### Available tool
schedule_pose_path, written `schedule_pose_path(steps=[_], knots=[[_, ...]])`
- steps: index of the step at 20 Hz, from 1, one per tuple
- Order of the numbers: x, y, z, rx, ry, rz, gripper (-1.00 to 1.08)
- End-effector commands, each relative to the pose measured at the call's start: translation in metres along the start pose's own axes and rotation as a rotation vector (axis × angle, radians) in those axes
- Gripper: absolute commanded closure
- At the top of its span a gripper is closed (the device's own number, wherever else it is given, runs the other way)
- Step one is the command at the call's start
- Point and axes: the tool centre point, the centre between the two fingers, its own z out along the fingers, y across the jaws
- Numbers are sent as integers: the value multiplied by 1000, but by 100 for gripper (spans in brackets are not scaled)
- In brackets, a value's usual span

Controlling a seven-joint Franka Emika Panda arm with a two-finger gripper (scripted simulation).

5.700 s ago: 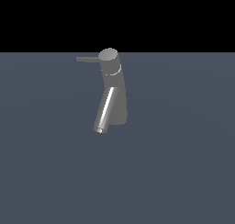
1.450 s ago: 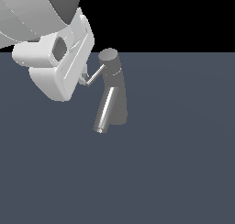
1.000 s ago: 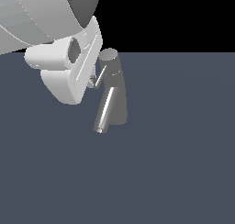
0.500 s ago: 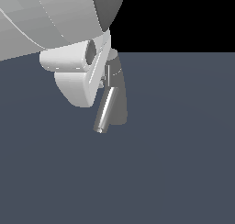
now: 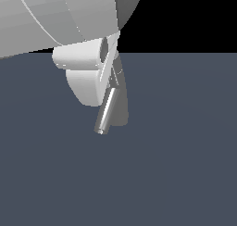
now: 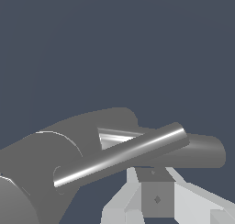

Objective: Turn on the faucet by rotating a designated handle.

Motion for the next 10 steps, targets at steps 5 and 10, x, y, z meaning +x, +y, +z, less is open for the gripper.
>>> schedule_pose_path(steps=[5,10], knots=[[41,-19,0,0,22,35,108],[64,-30,0,-2,30,44,108]])
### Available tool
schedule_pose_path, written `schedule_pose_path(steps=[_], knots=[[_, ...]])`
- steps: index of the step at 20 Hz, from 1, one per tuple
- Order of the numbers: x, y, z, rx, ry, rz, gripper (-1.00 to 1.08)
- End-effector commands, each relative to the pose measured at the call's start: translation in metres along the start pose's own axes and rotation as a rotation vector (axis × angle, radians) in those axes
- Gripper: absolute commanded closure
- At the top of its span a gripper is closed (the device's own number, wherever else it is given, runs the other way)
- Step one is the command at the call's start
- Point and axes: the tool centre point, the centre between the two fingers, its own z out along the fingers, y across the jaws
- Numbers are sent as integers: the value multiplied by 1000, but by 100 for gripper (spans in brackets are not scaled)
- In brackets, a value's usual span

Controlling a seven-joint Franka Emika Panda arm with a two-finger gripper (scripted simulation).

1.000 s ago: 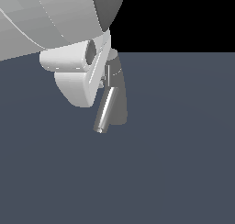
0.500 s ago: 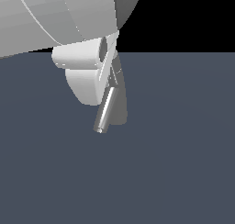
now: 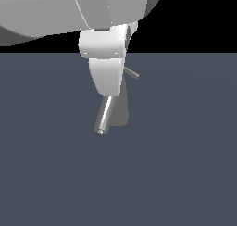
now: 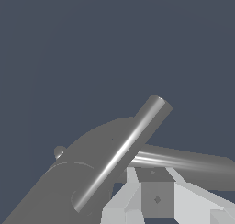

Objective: Turn on the faucet by rotating a designated handle.

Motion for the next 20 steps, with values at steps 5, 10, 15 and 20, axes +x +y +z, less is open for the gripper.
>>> schedule_pose_path(steps=[5,10,15,20], knots=[[-6,-15,1,4,-24,-12,108],[5,-29,1,3,-12,3,108],[17,-42,1,3,-1,18,108],[29,-56,1,2,11,34,108]])
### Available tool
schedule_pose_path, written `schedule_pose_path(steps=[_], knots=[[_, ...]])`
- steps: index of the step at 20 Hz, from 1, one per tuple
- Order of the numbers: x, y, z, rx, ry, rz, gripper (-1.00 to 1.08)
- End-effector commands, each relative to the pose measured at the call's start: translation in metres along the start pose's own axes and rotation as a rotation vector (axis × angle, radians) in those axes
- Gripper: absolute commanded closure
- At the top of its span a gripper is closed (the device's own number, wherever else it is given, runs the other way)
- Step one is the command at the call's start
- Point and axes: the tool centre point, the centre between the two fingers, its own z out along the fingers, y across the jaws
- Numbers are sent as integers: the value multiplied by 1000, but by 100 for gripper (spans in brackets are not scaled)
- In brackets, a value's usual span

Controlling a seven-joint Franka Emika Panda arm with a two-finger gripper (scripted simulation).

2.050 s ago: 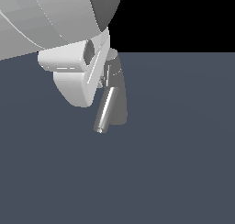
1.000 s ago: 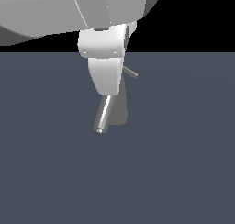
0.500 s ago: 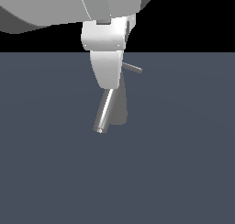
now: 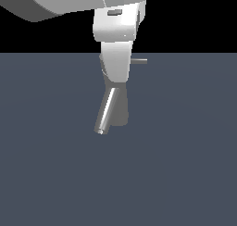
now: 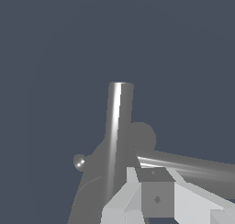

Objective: Turn on the faucet by rotating a designated handle.

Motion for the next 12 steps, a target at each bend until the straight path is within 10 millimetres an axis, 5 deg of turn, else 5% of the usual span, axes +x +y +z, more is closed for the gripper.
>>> schedule_pose_path(steps=[1,12], knots=[[19,-25,1,23,6,48,108],[44,-52,0,22,29,79,108]])
